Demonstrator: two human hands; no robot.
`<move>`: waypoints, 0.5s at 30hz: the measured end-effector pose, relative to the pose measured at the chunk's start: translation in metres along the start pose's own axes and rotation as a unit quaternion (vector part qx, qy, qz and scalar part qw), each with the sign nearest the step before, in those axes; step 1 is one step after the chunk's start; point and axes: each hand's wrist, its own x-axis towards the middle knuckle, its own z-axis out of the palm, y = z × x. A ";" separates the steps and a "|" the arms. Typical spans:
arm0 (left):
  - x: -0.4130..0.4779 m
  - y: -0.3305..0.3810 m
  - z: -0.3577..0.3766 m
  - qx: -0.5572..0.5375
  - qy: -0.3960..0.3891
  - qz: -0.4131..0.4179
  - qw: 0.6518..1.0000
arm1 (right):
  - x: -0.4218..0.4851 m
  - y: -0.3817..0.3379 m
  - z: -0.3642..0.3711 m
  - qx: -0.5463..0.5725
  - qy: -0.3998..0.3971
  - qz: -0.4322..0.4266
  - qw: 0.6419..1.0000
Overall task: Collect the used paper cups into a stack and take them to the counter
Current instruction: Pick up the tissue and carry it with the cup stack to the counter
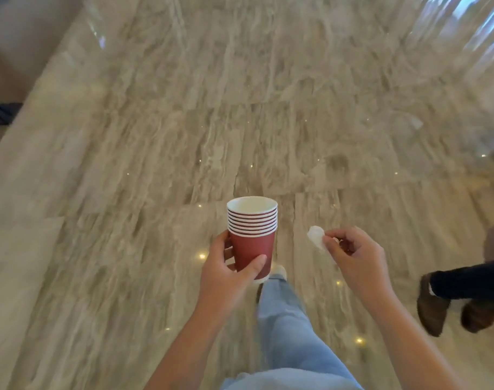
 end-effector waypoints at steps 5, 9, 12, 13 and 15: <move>0.156 0.049 0.050 -0.009 -0.036 0.018 0.999 | 0.151 -0.006 0.007 0.009 0.042 0.007 0.999; 0.271 0.090 0.076 -0.013 -0.044 0.010 0.999 | 0.275 -0.032 0.006 -0.005 0.028 -0.011 1.000; 0.349 0.110 0.087 -0.018 -0.035 0.005 0.999 | 0.362 -0.049 0.014 -0.011 0.025 -0.028 0.999; 0.374 0.115 0.091 -0.018 -0.030 0.004 0.999 | 0.389 -0.054 0.019 -0.010 0.026 -0.029 0.999; 0.426 0.125 0.098 -0.016 -0.020 -0.001 1.000 | 0.442 -0.061 0.030 -0.006 0.021 -0.030 0.999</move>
